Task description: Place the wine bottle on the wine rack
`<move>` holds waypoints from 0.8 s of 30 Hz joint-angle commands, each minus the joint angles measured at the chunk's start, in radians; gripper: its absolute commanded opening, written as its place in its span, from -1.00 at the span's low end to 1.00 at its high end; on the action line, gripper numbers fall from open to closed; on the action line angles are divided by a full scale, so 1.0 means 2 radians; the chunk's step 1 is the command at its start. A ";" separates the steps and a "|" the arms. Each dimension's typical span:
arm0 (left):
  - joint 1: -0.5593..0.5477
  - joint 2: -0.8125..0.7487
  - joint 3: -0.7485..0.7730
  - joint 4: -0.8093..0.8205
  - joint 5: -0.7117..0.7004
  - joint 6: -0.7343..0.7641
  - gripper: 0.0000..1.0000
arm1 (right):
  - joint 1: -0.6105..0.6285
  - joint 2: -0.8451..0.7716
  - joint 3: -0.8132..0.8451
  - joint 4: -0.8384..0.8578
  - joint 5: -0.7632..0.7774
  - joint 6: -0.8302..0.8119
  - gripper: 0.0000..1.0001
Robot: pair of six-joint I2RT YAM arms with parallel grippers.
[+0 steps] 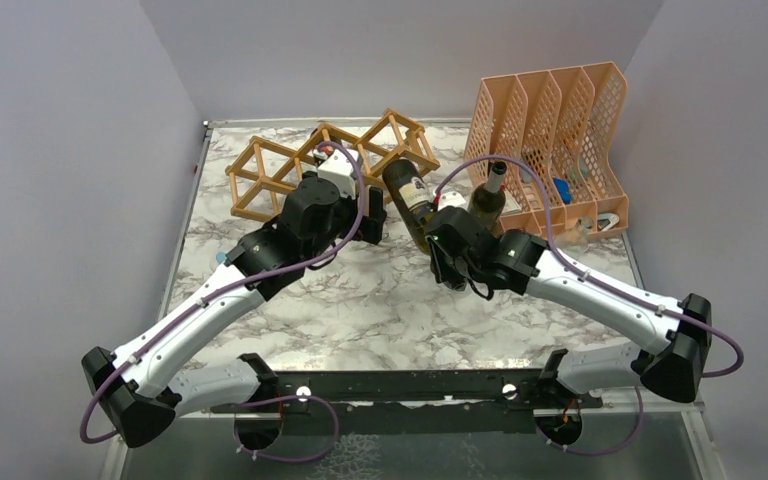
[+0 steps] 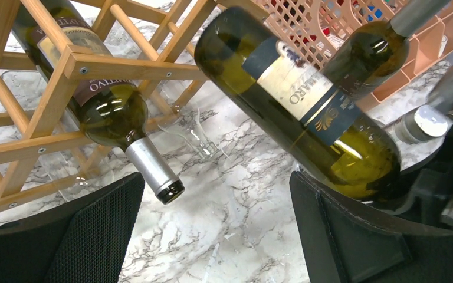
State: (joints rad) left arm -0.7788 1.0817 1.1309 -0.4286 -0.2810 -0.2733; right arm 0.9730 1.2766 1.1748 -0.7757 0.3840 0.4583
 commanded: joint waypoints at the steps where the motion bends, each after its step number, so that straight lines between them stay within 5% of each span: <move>1: 0.006 0.000 0.024 -0.012 0.005 -0.017 0.98 | -0.002 0.012 0.010 0.028 0.004 0.035 -0.98; 24: 0.016 -0.013 0.067 -0.052 -0.069 0.037 0.98 | -0.018 0.083 0.047 0.071 0.032 0.079 -0.98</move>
State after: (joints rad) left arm -0.7528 1.0893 1.2362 -0.5201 -0.3862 -0.2134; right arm 0.9497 1.4292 1.1931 -0.7727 0.3740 0.5877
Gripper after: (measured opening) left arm 0.989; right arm 0.364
